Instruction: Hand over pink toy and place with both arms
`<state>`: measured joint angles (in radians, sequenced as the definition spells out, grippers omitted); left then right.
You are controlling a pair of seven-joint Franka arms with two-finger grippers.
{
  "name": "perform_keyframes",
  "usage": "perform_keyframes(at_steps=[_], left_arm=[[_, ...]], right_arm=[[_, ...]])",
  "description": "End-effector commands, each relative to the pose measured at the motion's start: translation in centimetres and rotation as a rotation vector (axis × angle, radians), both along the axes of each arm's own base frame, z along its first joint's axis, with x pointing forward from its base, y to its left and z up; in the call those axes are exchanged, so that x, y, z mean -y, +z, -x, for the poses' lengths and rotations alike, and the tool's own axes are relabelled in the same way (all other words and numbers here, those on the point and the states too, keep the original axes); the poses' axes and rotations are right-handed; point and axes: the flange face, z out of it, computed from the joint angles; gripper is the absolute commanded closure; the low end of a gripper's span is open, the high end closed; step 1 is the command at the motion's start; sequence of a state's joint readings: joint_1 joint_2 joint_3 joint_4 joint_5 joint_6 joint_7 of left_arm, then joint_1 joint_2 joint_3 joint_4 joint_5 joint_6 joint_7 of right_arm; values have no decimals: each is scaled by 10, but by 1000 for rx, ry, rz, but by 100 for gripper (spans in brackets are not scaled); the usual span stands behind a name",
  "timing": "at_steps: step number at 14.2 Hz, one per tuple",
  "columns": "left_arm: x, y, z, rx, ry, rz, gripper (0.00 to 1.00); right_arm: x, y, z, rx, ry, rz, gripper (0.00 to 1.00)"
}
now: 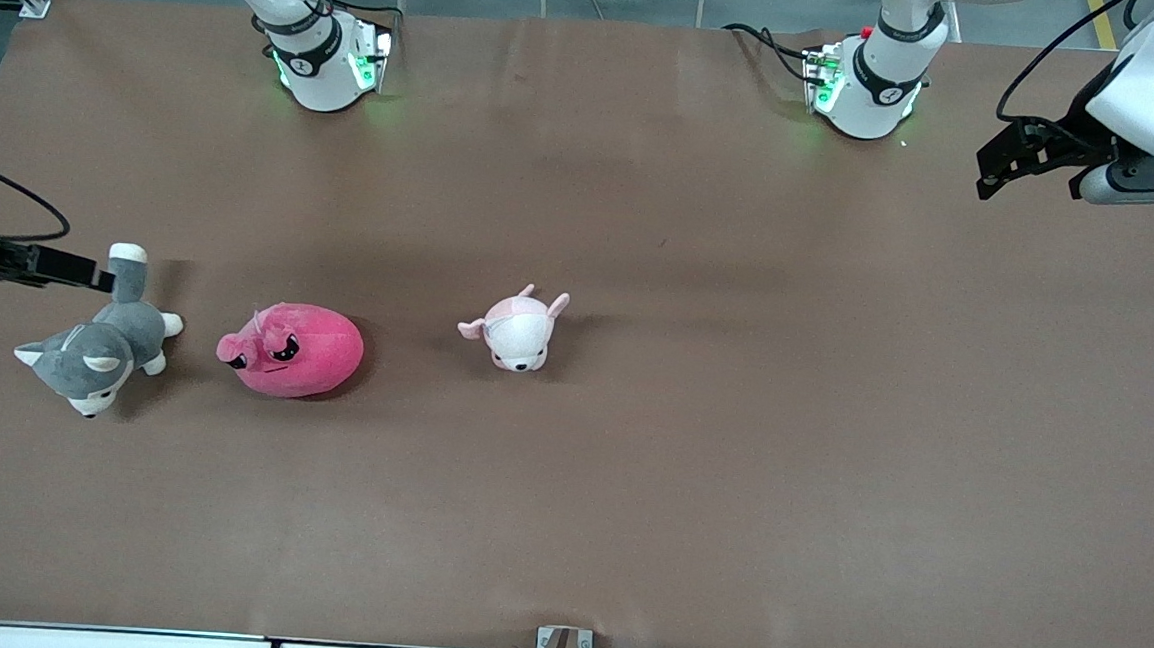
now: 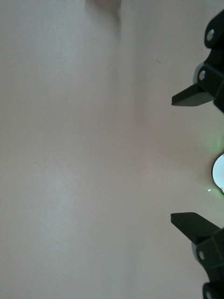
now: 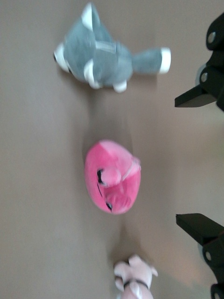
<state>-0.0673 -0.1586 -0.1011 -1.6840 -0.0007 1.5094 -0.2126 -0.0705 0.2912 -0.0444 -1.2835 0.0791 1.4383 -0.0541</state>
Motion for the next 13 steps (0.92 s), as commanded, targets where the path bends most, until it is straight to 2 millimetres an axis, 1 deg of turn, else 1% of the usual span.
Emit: perform_keyframes(at_steps=[1, 3, 5, 7, 8, 9, 10, 13], left_arm=[[-4, 3, 2, 11, -13, 20, 0], [-6, 5, 3, 14, -11, 19, 0], [-10, 4, 2, 14, -6, 8, 0], [-14, 4, 1, 15, -3, 4, 0], [-23, 4, 0, 12, 2, 0, 0], [-31, 4, 0, 12, -15, 0, 0], [-40, 4, -1, 10, -12, 3, 0], [-37, 5, 0, 11, -7, 2, 0]], right_arm=[[-1, 39, 16, 59, 3, 108, 0], [-2, 77, 37, 129, -1, 113, 0], [-1, 88, 53, 155, -2, 113, 0], [-2, 87, 74, 163, -3, 111, 0], [-3, 86, 82, 180, -4, 111, 0], [-2, 81, 89, 186, -5, 111, 0], [-2, 77, 93, 190, -6, 110, 0], [-2, 75, 92, 203, -5, 111, 0]])
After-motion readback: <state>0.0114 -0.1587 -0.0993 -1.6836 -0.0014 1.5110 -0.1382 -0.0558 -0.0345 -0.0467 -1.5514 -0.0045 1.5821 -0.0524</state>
